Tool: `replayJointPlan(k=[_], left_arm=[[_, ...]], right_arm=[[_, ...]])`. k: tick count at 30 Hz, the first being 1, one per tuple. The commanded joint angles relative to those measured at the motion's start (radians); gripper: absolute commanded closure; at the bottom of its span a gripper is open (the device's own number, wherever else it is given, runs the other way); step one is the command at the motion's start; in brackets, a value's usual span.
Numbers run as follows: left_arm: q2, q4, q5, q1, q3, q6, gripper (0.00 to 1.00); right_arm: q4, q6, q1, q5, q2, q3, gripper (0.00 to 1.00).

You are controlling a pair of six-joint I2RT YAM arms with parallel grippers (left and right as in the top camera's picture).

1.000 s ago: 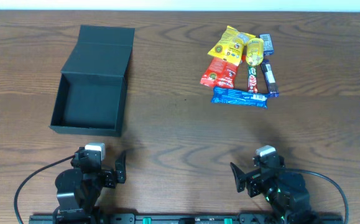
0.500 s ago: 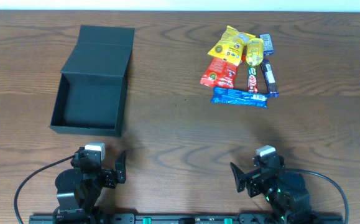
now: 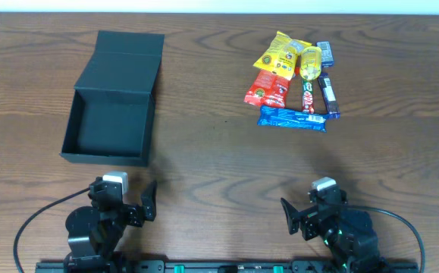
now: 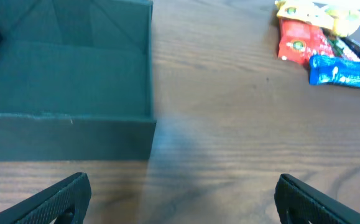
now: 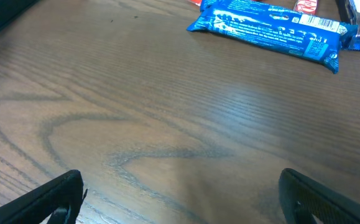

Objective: Pack container

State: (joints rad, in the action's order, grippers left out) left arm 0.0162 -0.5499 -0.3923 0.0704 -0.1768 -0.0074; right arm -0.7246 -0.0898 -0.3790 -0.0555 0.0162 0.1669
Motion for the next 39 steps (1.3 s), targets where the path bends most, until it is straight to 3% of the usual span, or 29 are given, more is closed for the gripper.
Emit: replayJointPlan(k=[1,6,21,31,36,38,39], left_arm=[[0.045,0.035,0.039,0.005,-0.078,-0.026,0.05],[0.265,0.05,0.096,0.005,-0.24,0.026,0.05],[1.228,-0.031,0.181,-0.062,-0.811,0.053,0.05],[1.485,0.062,-0.006,-0.064,-0.827,0.053,0.05],[1.537,0.074,0.012,-0.064,-0.826,0.056,0.05],[1.555,0.08,0.01,-0.064,-0.826,0.055,0.0],[1.566,0.084,0.01,-0.064,-0.826,0.052,0.09]], right_arm=[[0.0,0.017,0.0,0.0,-0.011,-0.006,0.01],[0.0,0.017,0.0,0.0,-0.011,-0.006,0.01],[0.0,0.017,0.0,0.0,-0.011,-0.006,0.01],[0.0,0.017,0.0,0.0,-0.011,-0.006,0.01],[0.0,0.017,0.0,0.004,-0.011,-0.006,0.01],[0.0,0.017,0.0,0.004,-0.011,-0.006,0.01],[0.0,0.017,0.0,0.003,-0.011,-0.006,0.01]])
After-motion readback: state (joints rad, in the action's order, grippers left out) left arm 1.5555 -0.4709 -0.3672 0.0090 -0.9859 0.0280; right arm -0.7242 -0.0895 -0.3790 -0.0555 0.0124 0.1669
